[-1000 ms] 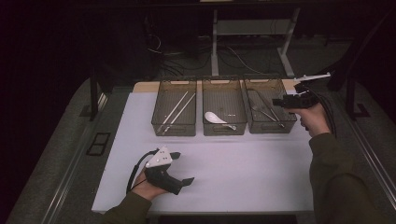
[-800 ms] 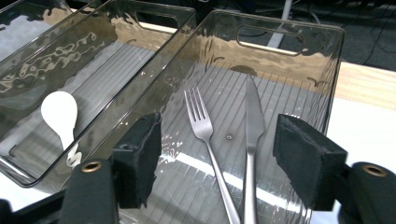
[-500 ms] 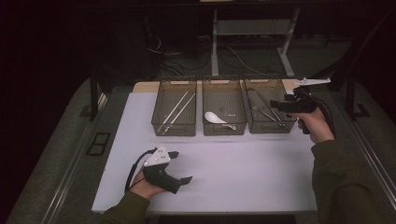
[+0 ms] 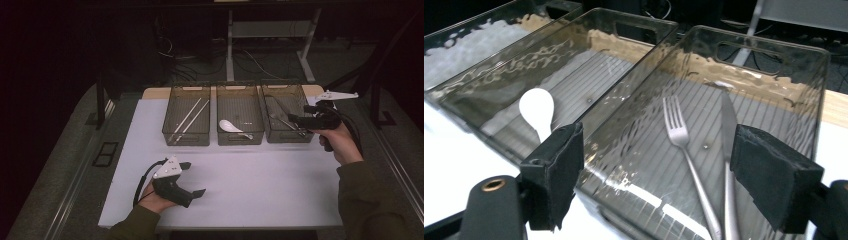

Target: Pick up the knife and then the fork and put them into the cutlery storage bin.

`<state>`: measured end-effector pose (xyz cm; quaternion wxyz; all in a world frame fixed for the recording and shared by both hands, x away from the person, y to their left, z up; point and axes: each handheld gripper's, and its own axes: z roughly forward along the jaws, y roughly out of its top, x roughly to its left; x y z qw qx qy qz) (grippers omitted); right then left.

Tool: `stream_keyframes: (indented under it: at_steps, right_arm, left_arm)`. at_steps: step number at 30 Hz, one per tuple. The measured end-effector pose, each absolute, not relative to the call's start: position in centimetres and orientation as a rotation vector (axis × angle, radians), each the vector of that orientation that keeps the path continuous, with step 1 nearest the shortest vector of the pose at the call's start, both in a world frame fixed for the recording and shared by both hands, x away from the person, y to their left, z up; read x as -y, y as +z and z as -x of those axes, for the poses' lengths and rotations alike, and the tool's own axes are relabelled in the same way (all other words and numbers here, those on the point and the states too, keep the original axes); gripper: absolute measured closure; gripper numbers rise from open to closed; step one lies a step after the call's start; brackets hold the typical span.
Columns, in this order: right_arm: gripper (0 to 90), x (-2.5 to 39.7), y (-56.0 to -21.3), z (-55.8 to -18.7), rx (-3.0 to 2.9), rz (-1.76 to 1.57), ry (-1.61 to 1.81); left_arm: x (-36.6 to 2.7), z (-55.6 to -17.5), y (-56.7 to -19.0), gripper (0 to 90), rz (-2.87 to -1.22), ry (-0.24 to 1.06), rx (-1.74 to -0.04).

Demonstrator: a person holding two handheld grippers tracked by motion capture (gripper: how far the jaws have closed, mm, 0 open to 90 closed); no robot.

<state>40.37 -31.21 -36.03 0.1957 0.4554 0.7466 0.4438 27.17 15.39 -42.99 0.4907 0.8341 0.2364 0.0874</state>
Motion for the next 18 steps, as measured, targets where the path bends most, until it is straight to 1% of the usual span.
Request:
stream_keyframes:
  at_steps: [18]
  right_arm:
    - [20.4,30.9,-37.3,-35.8,-2.101,-1.193,1.301]
  left_arm:
    - [-15.4,-27.2,-43.0,0.0,-2.03,0.21,-0.581]
